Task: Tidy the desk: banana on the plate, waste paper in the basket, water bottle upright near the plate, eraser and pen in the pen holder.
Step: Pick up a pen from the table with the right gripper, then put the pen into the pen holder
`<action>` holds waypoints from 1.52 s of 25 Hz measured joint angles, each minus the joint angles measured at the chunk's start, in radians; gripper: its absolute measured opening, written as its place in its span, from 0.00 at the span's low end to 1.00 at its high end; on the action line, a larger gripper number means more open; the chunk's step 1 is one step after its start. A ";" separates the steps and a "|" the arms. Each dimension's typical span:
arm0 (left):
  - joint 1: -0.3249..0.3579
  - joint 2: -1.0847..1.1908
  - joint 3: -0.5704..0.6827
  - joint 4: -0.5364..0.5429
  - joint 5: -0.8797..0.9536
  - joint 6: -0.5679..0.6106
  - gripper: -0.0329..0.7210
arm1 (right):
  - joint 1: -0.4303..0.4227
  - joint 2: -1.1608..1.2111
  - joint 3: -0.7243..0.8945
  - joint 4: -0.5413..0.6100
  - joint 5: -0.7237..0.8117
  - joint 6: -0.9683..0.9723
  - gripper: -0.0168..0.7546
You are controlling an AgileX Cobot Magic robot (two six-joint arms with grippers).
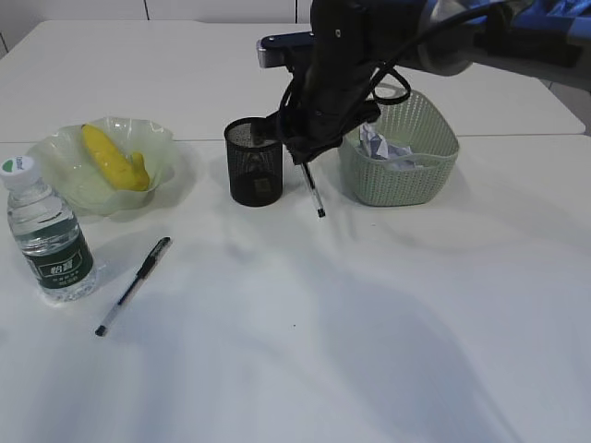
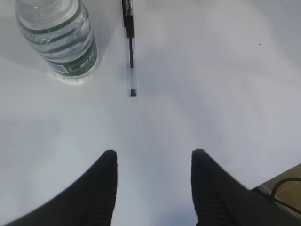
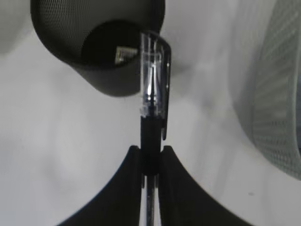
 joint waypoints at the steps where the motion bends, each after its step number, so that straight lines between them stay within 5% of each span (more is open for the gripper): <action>1: 0.000 0.000 0.000 0.000 0.005 0.000 0.52 | 0.000 0.000 0.000 -0.004 -0.025 -0.007 0.08; 21: 0.000 0.000 0.000 0.000 0.038 0.000 0.52 | 0.000 0.000 0.000 -0.011 -0.506 -0.072 0.08; 38: 0.000 0.000 0.000 0.000 0.038 0.000 0.52 | -0.006 0.026 0.000 -0.022 -0.697 -0.075 0.08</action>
